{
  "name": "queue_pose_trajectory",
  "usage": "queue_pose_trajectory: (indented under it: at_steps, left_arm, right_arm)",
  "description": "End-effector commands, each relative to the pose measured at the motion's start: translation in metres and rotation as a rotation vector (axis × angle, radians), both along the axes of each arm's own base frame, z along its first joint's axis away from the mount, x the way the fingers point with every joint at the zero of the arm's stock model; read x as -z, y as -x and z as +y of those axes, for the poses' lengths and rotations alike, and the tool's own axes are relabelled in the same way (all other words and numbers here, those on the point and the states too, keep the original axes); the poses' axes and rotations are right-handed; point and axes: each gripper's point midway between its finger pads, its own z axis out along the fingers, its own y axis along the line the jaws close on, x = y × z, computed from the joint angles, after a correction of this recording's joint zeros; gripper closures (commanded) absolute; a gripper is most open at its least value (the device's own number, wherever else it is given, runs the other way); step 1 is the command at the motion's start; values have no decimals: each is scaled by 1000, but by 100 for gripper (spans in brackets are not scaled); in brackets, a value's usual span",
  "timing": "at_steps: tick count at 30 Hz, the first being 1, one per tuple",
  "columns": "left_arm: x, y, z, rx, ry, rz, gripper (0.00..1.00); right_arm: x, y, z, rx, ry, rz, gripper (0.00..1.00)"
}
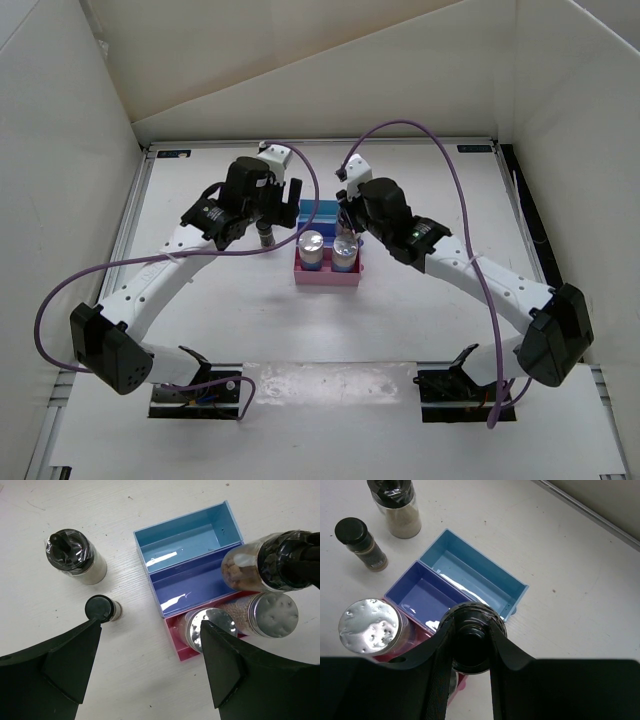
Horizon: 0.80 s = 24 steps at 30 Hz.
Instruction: Organize the condiment bottles
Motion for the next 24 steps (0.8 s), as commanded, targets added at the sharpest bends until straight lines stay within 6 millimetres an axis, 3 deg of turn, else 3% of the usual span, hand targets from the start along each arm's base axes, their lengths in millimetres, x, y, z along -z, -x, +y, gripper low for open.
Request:
queue_pose_trajectory:
  at_steps: [1,12,17,24]
  left_arm:
    - [-8,2,4,-5,29,-17,9]
    - [3,-7,12,-21,39,12,9]
    - [9,-11,16,-31,49,29,9]
    - [16,-14,17,-33,56,47,9]
  right_arm:
    - [-17,-14,13,-4,-85,-47,100]
    - [8,-29,25,-26,-87,16,100]
    - [5,-38,30,-30,-108,6,100]
    - [18,-41,31,-34,-99,38,100]
